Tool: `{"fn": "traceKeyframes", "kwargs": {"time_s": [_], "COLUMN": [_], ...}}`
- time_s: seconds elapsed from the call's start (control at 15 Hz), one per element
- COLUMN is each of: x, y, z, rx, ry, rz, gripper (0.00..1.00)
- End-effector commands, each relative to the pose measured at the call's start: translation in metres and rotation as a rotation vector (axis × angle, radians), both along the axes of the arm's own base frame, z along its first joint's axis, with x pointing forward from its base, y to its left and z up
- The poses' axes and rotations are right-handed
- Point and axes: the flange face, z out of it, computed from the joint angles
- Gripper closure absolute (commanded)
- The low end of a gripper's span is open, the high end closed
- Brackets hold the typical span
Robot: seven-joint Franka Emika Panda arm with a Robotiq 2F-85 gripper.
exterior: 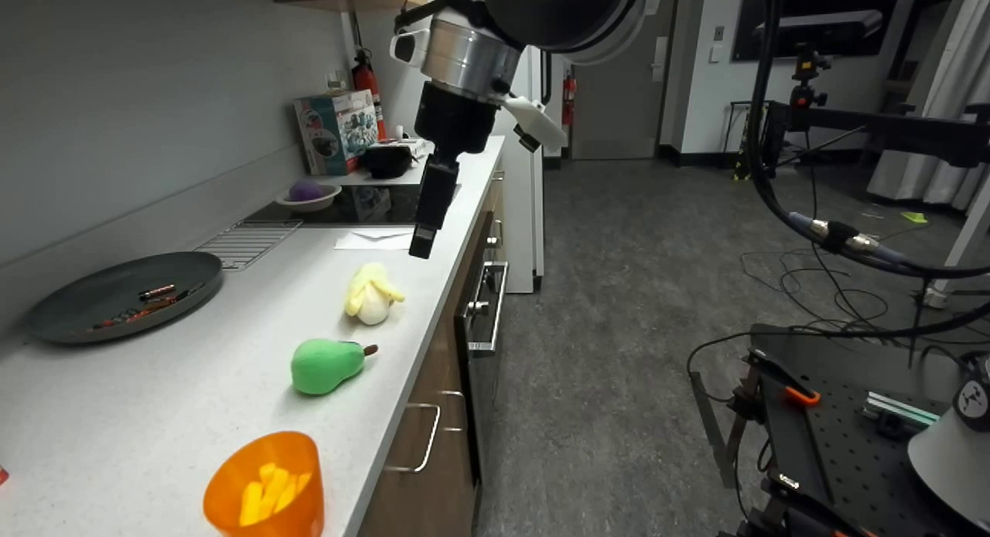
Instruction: Put the green object inside the orange cup
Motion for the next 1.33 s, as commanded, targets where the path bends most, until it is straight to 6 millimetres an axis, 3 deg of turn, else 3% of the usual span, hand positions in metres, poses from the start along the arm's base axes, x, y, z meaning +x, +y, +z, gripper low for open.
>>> {"fn": "traceKeyframes", "kwargs": {"time_s": [0.0, 0.33, 0.73, 1.27], "x": [0.040, 0.066, 0.079, 0.081], "y": [0.033, 0.071, 0.060, 0.067], "z": [-0.013, -0.046, -0.063, -0.093], "rx": [0.033, 0.038, -0.093, -0.072], "ry": [-0.045, 0.033, 0.014, -0.004], "rz": [0.035, 0.101, 0.172, 0.222], "gripper": [0.00, 0.00, 0.00, 0.00]}}
